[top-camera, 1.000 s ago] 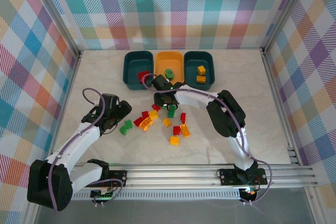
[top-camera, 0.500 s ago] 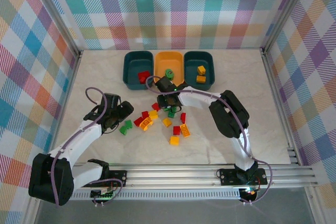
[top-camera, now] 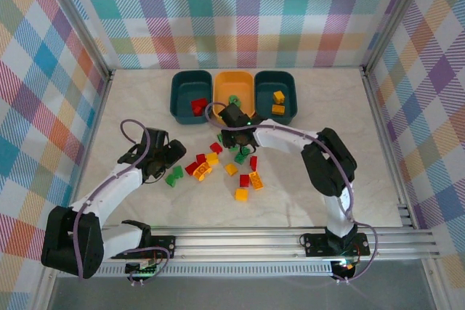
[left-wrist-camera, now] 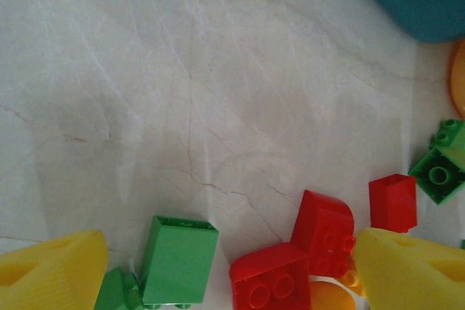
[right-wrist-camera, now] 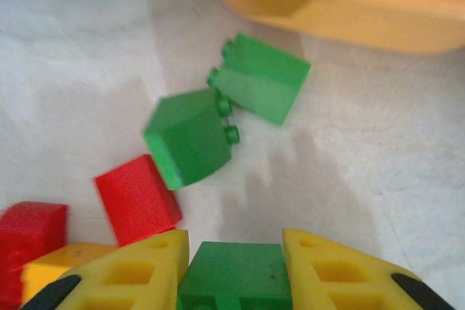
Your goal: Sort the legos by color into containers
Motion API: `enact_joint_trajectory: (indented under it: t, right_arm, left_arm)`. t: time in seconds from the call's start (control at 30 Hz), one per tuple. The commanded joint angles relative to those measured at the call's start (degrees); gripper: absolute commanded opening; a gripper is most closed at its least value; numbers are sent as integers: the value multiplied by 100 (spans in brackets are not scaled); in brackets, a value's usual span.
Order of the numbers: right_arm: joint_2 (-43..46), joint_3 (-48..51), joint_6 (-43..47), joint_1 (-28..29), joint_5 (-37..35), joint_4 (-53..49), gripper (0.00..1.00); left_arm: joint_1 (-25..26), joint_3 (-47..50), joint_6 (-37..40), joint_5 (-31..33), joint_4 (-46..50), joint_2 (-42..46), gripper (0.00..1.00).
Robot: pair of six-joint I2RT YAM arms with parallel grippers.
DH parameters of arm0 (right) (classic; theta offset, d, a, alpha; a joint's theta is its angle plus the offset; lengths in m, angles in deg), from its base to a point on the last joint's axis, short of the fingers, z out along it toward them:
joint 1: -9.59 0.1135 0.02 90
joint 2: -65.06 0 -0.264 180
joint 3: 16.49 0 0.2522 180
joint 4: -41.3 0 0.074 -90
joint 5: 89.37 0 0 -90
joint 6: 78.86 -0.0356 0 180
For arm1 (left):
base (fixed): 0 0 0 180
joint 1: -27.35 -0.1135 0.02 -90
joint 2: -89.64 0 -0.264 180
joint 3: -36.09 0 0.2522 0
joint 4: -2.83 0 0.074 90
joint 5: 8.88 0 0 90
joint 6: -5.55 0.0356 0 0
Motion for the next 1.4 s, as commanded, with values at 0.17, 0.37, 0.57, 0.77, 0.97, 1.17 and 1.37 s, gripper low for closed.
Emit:
enact_joint_trajectory:
  t: [0.17, 0.37, 0.57, 0.77, 0.97, 1.17, 1.37]
  right_arm:
    - [307, -649, 388, -359, 223, -21, 29]
    - [-394, -1620, 440, -1010, 661, -127, 28]
    - [-1228, -2670, 799, -1312, 605, -338, 29]
    - [-2134, -4004, 965, -1440, 636, -1024, 40]
    - [-2038, -4215, 1040, -1436, 634, -1109, 64]
    - [-701, -2600, 897, -1360, 730, -193, 68]
    - [667, -583, 596, -1123, 783, 752, 69]
  left_arm:
    - [27, -264, 175, 96, 213, 66, 89]
    - [-17, -206, 104, 219, 554, 235, 93]
    - [-147, -66, -254, 621, 1233, 466, 100]
    - [-204, 318, -484, 306, 1198, 625, 100]
    - [-211, 347, -496, -106, 1312, 728, 100]
    - [-193, 722, -1087, -450, 1411, 1254, 94]
    - [-141, 1393, -1906, -720, 1196, 1449, 87]
